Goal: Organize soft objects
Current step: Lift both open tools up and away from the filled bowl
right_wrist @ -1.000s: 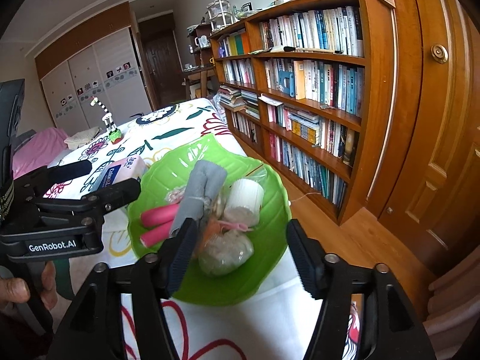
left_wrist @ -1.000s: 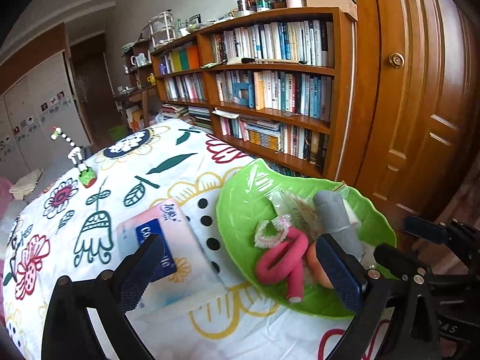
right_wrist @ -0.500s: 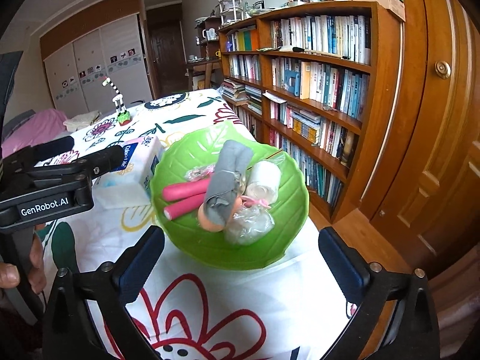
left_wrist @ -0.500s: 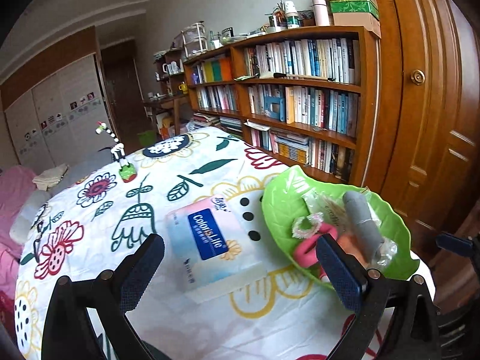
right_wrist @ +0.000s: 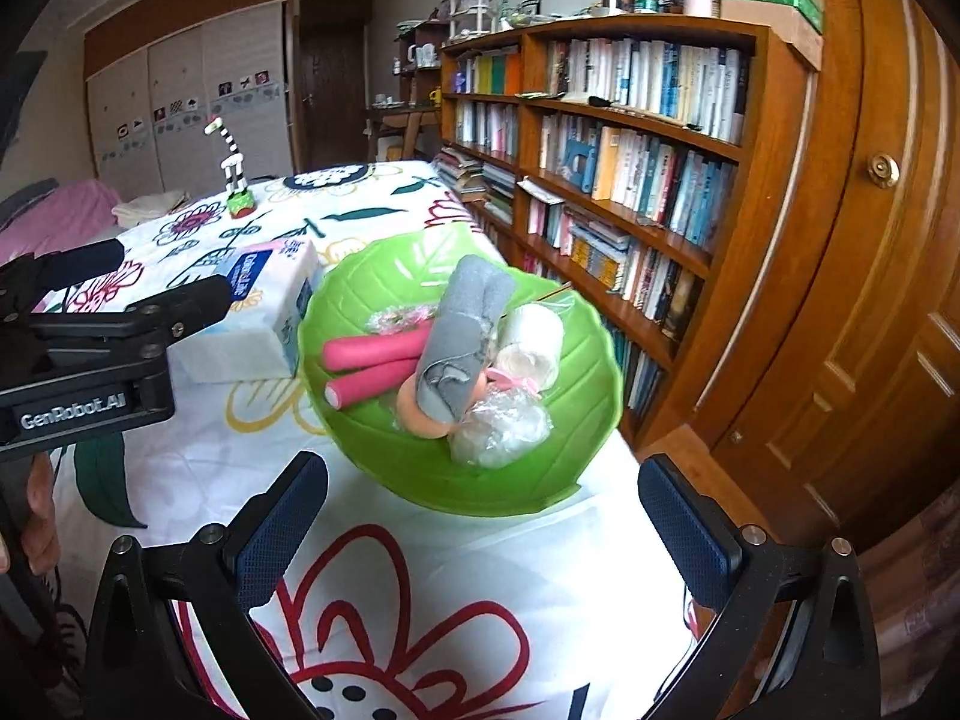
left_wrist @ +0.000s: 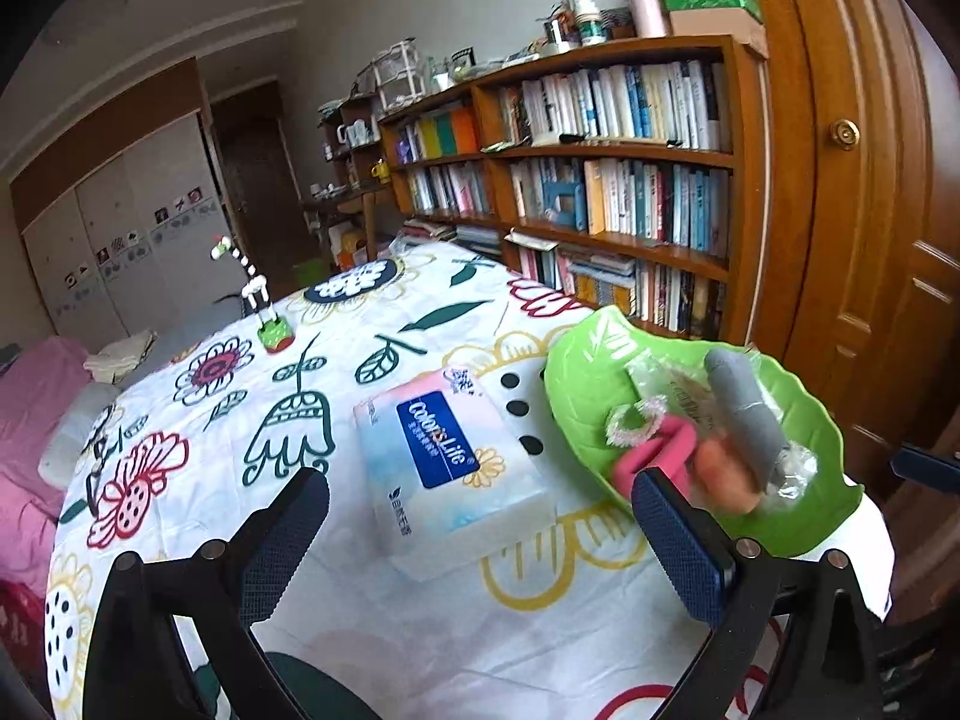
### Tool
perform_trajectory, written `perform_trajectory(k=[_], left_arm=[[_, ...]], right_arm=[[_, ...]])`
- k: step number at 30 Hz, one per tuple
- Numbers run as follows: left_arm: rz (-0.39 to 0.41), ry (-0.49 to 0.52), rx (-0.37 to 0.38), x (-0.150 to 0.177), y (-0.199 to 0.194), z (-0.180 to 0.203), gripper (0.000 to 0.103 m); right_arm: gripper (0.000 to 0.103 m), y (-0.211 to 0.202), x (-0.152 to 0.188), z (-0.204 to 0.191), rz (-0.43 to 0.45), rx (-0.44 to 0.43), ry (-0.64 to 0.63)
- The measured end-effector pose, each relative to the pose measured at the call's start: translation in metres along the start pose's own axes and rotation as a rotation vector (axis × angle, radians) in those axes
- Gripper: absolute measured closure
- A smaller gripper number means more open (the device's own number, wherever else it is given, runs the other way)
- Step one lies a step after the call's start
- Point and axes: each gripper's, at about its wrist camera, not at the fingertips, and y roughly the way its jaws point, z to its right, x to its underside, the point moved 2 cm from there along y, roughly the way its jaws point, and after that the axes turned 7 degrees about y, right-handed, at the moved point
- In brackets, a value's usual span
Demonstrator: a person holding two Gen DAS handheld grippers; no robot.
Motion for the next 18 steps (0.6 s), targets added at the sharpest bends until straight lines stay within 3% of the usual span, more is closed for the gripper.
perform_trajectory(k=[18], left_arm=[[-0.088,0.027,-0.026,0.0,0.018,0.013,0.0]], right_arm=[[0.0,0.017,-0.006,-0.005,-0.009,-0.035,-0.067]])
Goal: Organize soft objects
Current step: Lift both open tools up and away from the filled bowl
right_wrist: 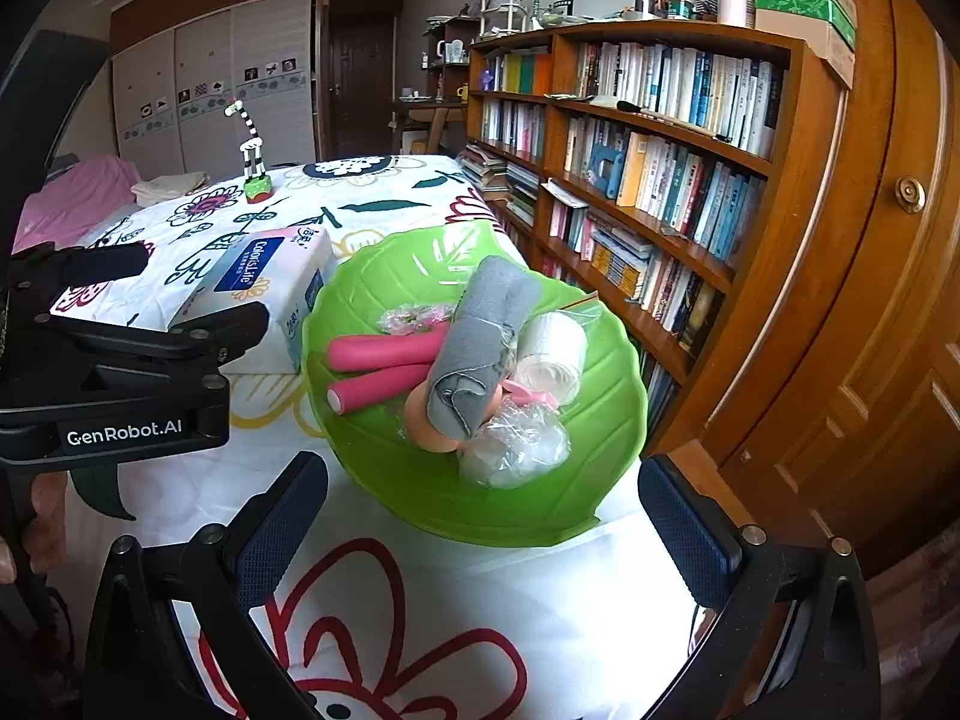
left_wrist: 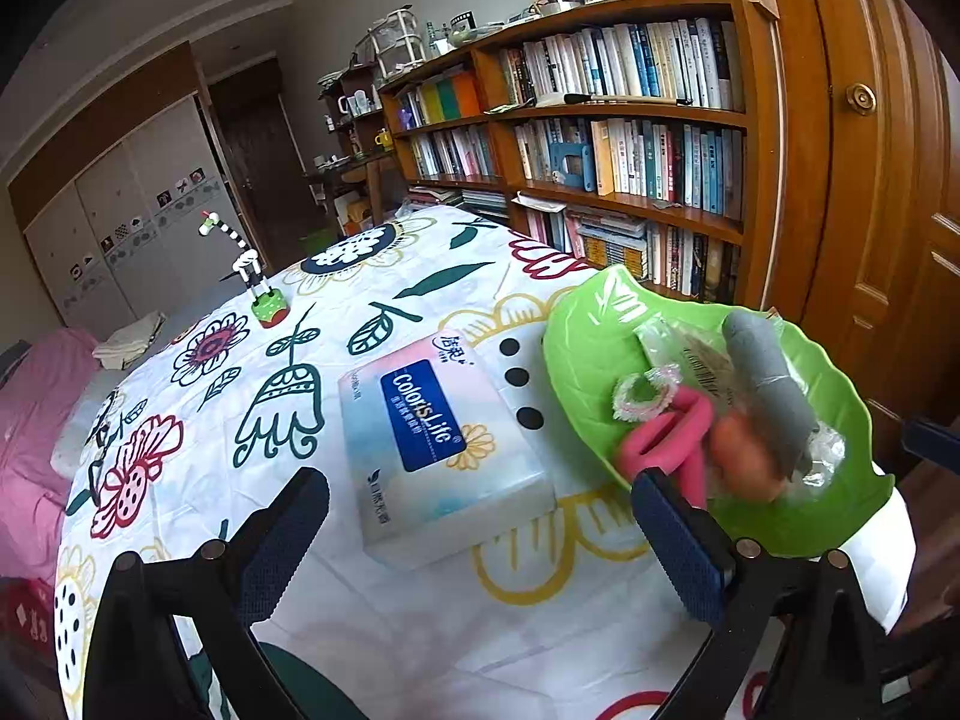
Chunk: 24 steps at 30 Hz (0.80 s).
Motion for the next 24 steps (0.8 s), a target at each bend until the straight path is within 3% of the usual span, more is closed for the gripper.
perform_trajectory(k=[11,24], left_arm=[[-0.078,-0.006,0.037,-0.002,0.015,0.005,0.0],[-0.086,-0.005,0.042,-0.001,0.015,0.006,0.0]], right_arm=[[0.0,0.005,-0.003,0.001,-0.004,-0.014,0.002],[0.0,0.007,-0.005,0.005,0.002,0.008,-0.005]])
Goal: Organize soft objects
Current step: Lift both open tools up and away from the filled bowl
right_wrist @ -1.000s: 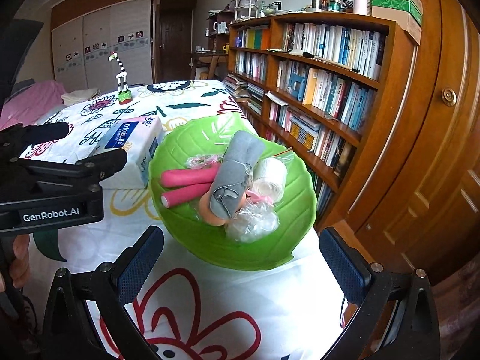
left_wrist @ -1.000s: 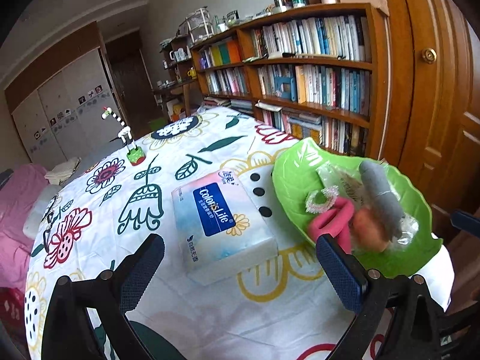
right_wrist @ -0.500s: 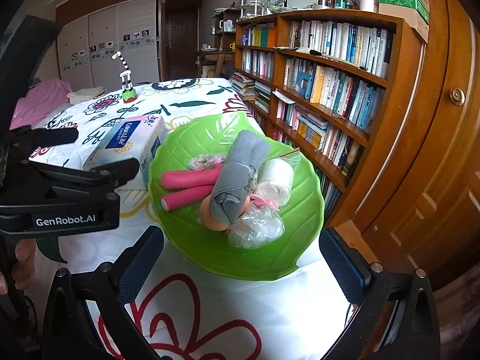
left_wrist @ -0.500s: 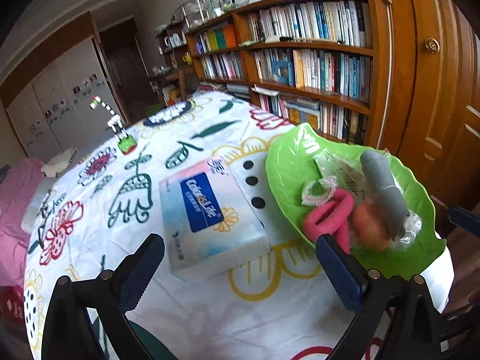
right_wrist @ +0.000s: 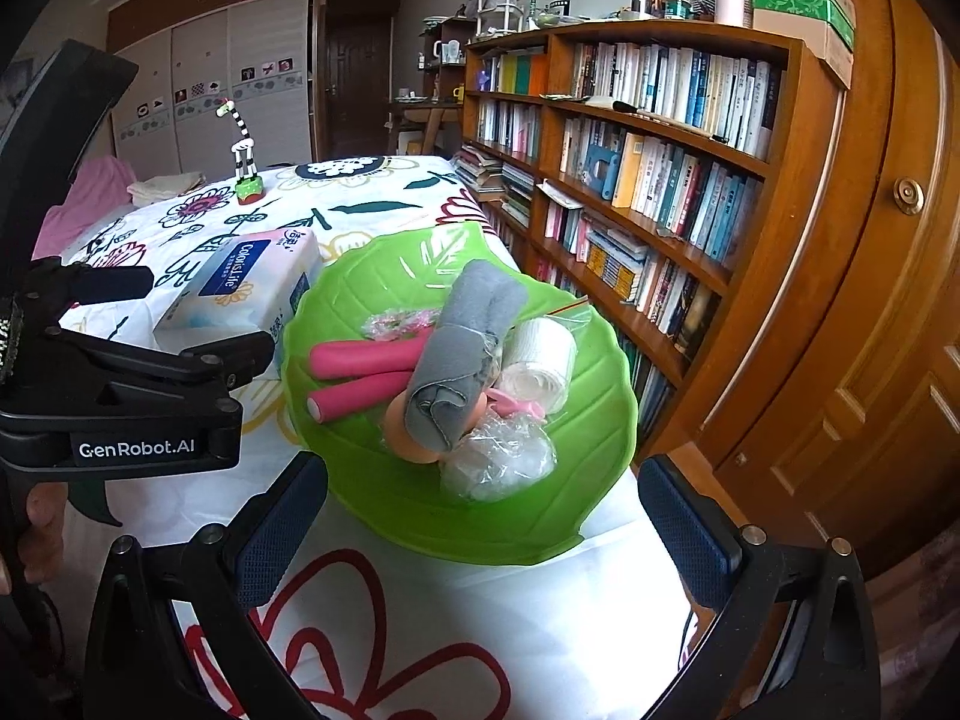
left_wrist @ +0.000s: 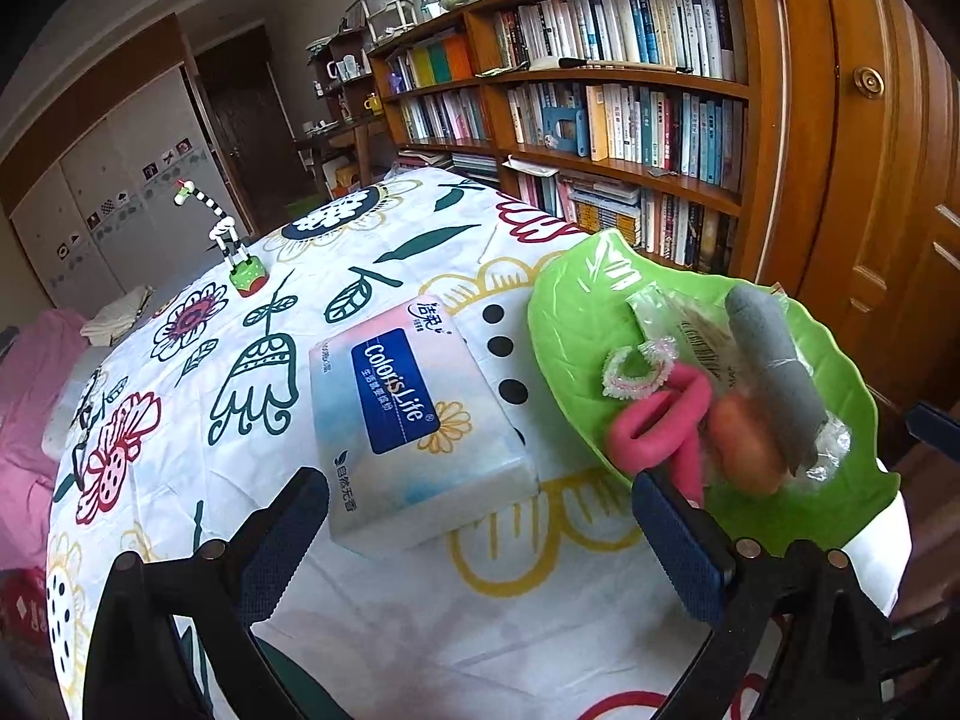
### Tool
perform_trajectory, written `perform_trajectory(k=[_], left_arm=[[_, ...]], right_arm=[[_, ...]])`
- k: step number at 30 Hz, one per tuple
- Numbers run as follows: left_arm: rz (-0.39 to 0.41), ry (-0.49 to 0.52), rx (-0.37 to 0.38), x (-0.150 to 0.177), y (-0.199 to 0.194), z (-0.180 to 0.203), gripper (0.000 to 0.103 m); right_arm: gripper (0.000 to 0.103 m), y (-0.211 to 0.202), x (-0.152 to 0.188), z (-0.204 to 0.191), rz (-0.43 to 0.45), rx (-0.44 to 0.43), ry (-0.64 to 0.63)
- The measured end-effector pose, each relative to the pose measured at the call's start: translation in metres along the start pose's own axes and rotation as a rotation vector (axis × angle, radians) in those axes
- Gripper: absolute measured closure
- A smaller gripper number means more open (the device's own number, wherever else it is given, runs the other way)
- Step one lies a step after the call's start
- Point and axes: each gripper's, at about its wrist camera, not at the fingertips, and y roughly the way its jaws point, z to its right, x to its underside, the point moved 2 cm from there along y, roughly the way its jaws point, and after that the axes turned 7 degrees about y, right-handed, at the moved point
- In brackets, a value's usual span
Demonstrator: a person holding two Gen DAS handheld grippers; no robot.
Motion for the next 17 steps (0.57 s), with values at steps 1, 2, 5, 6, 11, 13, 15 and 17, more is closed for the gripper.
perform_trajectory(k=[1,2,5,6,11,13,15,17], left_arm=[[0.006,0.002,0.001,0.0,-0.0015,0.0006,0.0],[0.01,0.006,0.002,-0.0002,-0.0029,0.0015,0.0],[0.023,0.014,0.013,-0.0016,-0.0061,0.0034,0.0],[0.025,0.016,0.019,-0.0019,-0.0066,0.0038,0.0],[0.034,0.023,0.029,-0.0024,-0.0082,0.0059,0.0],[0.038,0.026,0.022,-0.0024,-0.0085,0.0062,0.0],[0.038,0.029,0.021,-0.0029,-0.0084,0.0069,0.0],[0.036,0.031,0.024,-0.0027,-0.0081,0.0069,0.0]], right_arm=[[0.0,-0.0001,0.0,0.0001,-0.001,-0.001,0.002],[0.0,-0.0001,0.0,0.0,-0.002,-0.003,0.003],[0.0,0.0,-0.0001,0.0002,-0.001,-0.003,0.003],[0.0,0.0,-0.0002,0.0004,-0.001,-0.003,0.004],[0.0,-0.0002,-0.0004,0.0005,-0.001,-0.004,0.004],[0.0,-0.0003,-0.0003,0.0005,-0.001,-0.004,0.004],[0.0,-0.0003,-0.0003,0.0005,-0.001,-0.004,0.004],[0.0,-0.0003,-0.0003,0.0005,0.0,-0.007,0.005]])
